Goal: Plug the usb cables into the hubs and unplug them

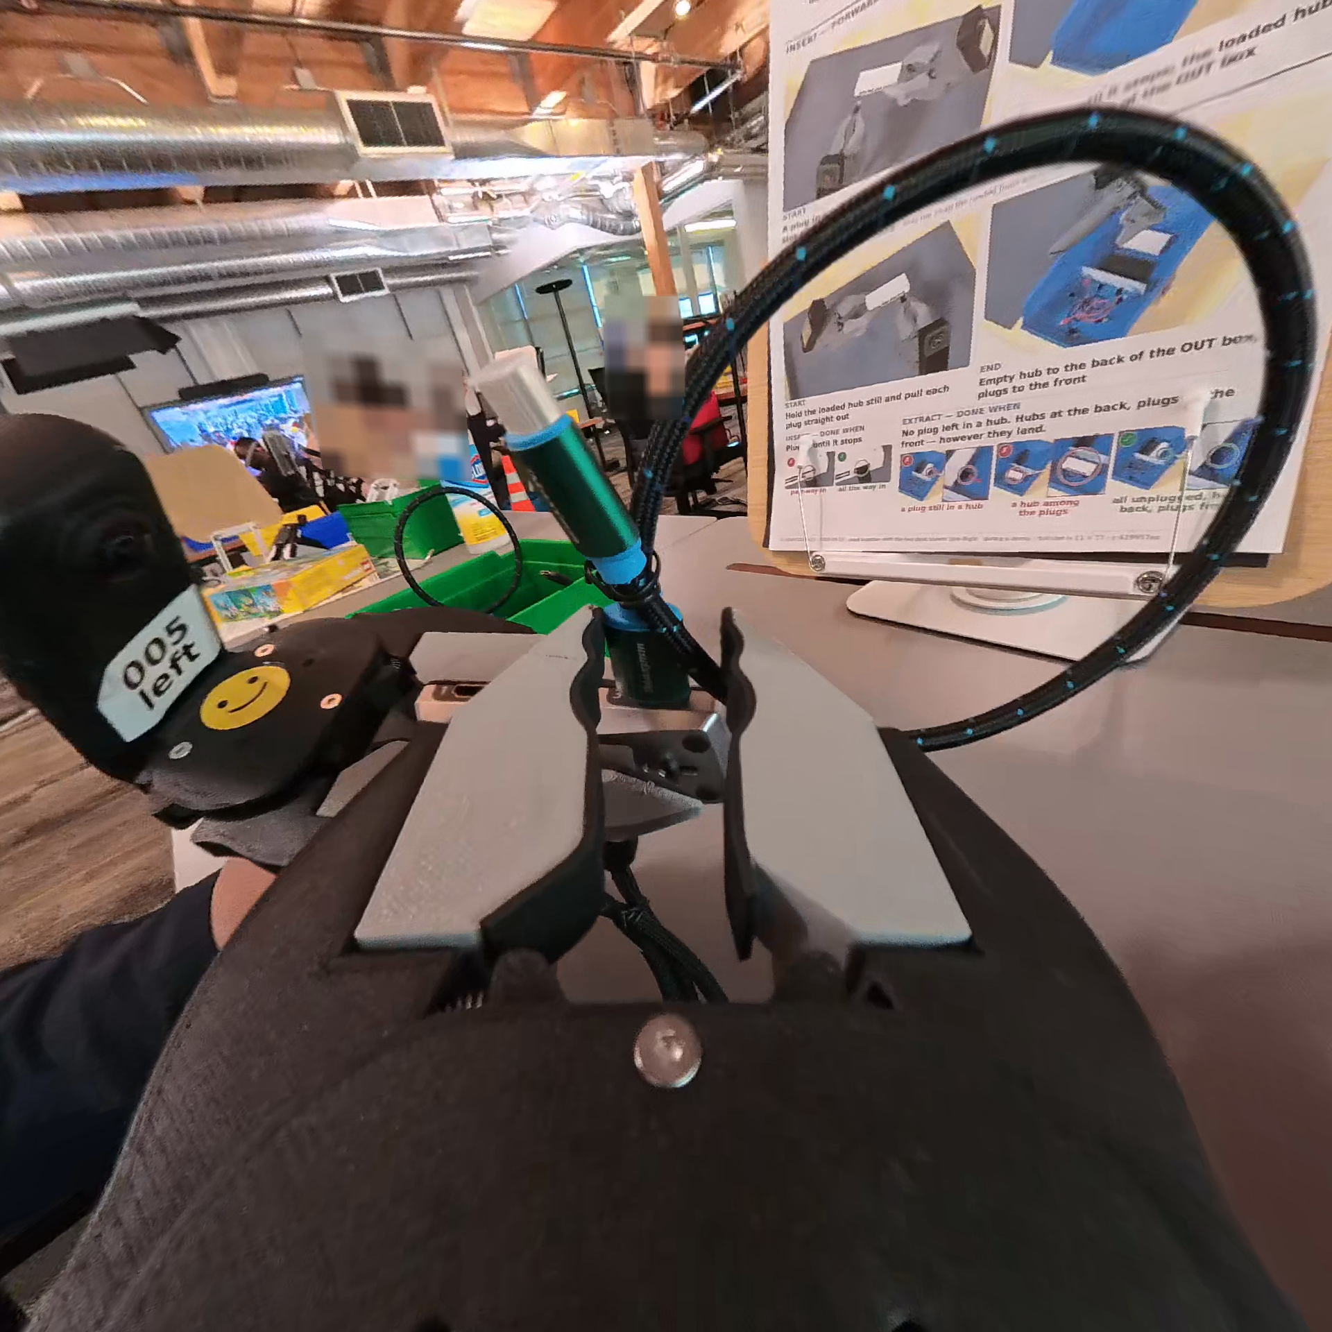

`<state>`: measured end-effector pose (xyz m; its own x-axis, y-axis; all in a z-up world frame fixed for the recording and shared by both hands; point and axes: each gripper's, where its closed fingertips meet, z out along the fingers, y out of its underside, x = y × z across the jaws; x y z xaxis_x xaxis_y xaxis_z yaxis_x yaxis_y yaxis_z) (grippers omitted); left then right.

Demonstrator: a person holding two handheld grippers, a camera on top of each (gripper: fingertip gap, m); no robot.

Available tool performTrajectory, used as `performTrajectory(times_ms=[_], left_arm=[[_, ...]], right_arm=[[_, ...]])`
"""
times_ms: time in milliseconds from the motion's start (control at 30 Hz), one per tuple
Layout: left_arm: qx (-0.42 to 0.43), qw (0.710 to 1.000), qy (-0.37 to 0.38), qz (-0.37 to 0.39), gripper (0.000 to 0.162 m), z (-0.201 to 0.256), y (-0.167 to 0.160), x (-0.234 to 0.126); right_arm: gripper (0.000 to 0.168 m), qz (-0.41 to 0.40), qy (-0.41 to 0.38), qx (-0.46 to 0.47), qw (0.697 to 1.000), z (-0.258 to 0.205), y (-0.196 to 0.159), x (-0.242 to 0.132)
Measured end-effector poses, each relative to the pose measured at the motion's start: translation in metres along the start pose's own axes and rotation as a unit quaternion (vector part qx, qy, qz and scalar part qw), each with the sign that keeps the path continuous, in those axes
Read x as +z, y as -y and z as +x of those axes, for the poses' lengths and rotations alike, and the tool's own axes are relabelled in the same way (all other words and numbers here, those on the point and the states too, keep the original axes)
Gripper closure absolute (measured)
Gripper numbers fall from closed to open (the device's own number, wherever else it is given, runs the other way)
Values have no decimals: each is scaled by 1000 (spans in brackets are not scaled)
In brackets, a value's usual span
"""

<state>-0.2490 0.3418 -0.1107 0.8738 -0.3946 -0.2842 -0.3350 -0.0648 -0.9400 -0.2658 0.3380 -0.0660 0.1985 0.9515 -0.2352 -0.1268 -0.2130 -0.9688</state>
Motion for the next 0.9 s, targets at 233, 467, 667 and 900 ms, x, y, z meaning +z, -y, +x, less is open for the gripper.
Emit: performTrajectory(times_ms=[233, 467, 667, 900], left_arm=[[8, 1000, 25, -4, 134, -5, -1, -2], [39, 998, 41, -7, 136, -14, -1, -8], [50, 998, 38, -13, 135, -10, -4, -7], [9, 999, 27, -24, 135, -10, -9, 1]], right_arm=[[142, -6, -13, 2, 1000, 2, -10, 11], [147, 5, 105, 174, 979, -8, -13, 12], [148, 19, 97, 194, 976, -6, -16, 10], [150, -7, -73, -198, 977, -15, 9, 3]])
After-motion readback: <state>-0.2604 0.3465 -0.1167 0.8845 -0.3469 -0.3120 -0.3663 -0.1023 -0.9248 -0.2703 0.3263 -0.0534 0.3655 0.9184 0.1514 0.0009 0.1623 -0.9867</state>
